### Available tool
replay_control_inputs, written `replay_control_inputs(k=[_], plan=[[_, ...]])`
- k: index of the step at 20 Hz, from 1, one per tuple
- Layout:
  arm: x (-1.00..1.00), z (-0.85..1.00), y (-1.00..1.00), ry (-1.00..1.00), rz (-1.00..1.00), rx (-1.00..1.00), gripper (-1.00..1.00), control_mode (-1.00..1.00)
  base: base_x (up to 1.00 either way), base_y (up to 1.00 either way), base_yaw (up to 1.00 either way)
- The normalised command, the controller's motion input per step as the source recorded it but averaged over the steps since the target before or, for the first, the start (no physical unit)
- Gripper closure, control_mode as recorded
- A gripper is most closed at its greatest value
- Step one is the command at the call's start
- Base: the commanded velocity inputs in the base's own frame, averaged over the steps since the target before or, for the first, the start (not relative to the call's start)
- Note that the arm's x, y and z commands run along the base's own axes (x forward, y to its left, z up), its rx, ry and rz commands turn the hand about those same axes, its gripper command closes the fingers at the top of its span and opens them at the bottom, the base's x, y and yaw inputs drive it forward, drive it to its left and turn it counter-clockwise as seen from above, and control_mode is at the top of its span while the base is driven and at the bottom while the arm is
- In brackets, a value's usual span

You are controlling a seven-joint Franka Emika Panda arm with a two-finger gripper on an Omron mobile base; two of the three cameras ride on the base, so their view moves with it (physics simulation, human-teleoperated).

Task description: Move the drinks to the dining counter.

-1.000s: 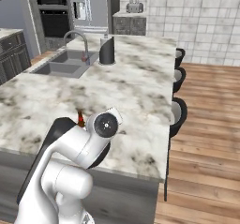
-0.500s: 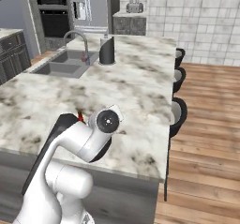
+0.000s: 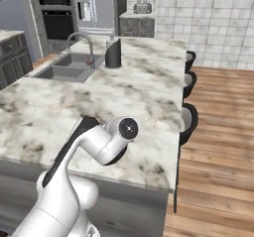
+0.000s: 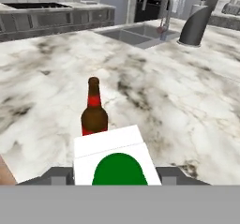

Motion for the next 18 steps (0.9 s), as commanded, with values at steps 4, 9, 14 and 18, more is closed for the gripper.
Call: replay_control_inputs(k=[4,9,14,18], plan=[[0.23,-0.42,0.0,0.04,0.0,0.14,1.0,-1.0,0.0,0.0,0.0],[0.2,-0.21,0.0,-0.02,0.0,0.03,1.0,-1.0,0.0,0.0,0.0],[0.26,-0.24,0.07,-0.04,-0.01,-0.02,1.0,-1.0,0.0,0.0,0.0],[0.27,-0.36,0.12,0.0,-0.02,-0.03,1.0,-1.0,0.0,0.0,0.0]])
